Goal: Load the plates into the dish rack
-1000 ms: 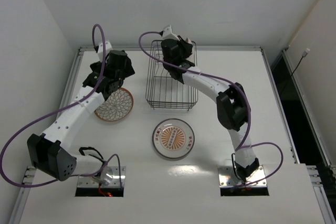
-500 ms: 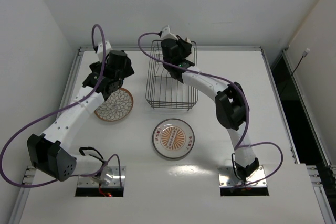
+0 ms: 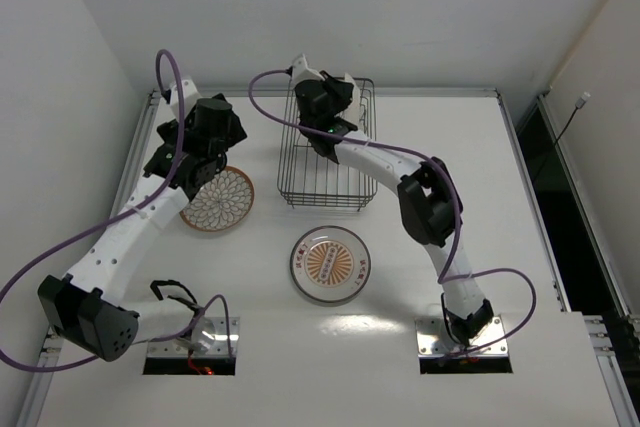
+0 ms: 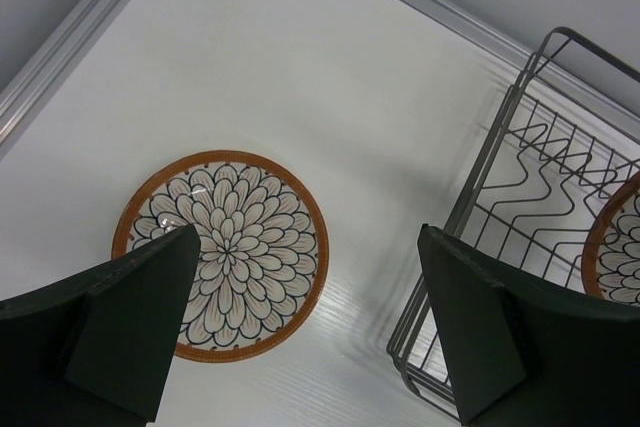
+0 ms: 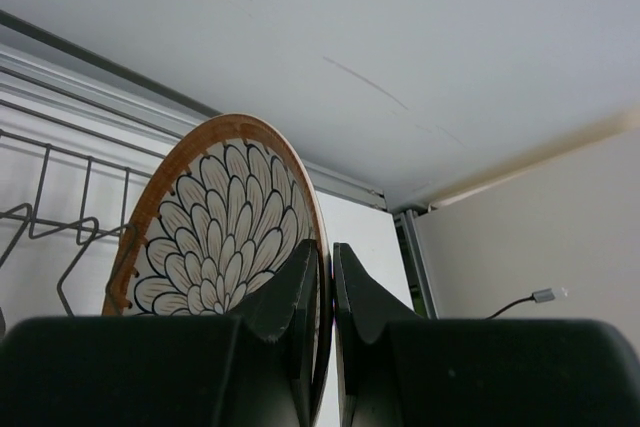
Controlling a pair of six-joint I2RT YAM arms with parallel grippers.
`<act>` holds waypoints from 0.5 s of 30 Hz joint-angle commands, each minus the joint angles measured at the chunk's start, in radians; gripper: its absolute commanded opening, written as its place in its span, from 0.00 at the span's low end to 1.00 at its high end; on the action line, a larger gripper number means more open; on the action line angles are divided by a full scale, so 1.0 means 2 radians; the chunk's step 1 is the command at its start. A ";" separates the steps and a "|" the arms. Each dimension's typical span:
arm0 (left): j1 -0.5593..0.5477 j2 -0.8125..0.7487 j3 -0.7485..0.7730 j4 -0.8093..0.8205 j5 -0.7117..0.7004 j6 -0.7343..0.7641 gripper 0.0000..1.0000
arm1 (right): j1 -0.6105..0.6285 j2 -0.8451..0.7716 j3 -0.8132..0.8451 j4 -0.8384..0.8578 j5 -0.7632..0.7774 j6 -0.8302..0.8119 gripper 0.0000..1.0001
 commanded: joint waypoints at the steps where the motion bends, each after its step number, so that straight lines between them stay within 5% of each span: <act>1: 0.002 -0.008 -0.001 0.005 -0.014 -0.009 0.90 | 0.002 0.042 -0.005 -0.055 -0.023 -0.005 0.00; 9: 0.002 -0.008 -0.001 0.010 -0.014 -0.009 0.90 | 0.002 0.057 -0.010 -0.064 -0.023 0.006 0.00; 15: 0.002 -0.008 -0.001 0.010 -0.014 -0.009 0.90 | -0.003 0.057 0.021 -0.152 -0.066 0.102 0.00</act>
